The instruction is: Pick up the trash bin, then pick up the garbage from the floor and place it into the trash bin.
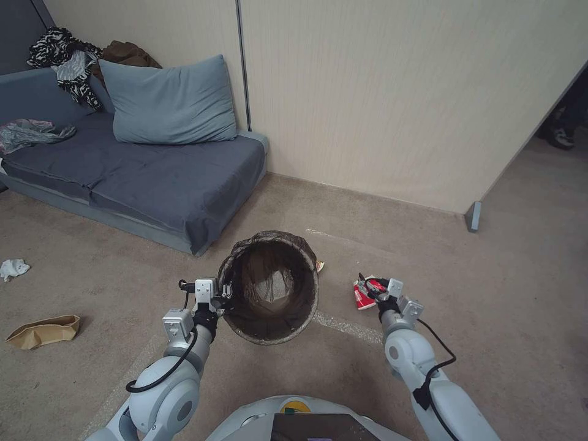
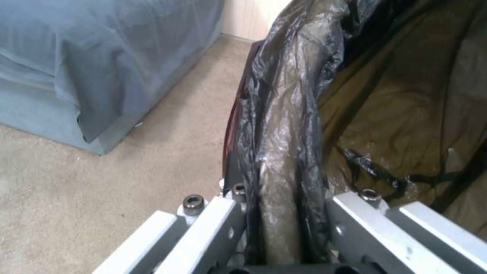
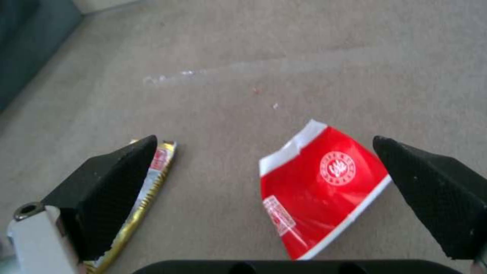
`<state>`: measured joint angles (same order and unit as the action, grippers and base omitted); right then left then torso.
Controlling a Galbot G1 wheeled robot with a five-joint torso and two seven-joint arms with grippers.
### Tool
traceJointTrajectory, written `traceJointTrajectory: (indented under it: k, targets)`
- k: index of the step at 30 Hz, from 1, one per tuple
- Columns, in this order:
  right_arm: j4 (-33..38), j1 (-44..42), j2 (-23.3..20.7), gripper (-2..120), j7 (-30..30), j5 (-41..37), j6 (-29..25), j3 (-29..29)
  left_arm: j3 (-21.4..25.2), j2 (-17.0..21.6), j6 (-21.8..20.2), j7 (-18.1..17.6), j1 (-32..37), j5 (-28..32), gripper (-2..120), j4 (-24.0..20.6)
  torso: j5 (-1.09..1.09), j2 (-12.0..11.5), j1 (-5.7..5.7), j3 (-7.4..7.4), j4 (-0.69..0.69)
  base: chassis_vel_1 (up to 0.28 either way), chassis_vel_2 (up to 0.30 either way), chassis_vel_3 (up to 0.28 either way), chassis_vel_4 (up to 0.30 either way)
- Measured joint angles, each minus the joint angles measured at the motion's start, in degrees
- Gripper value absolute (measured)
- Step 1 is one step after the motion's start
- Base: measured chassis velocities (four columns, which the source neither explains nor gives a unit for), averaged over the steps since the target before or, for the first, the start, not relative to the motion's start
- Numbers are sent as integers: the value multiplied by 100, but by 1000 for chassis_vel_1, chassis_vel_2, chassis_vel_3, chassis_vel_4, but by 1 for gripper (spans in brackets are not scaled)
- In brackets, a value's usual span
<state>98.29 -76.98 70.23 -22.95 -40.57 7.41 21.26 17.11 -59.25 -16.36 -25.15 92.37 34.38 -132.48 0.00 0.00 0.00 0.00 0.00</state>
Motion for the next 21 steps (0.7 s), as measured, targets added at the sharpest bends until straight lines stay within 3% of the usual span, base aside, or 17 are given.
traceJointTrajectory:
  k: [21]
  targets:
    - [-585, 310, 240, 100, -28, 290, -43, -71, -57, 13, -1, 0, 6, 4, 2, -38, 0, 0, 0, 0, 0, 0, 0, 0, 0]
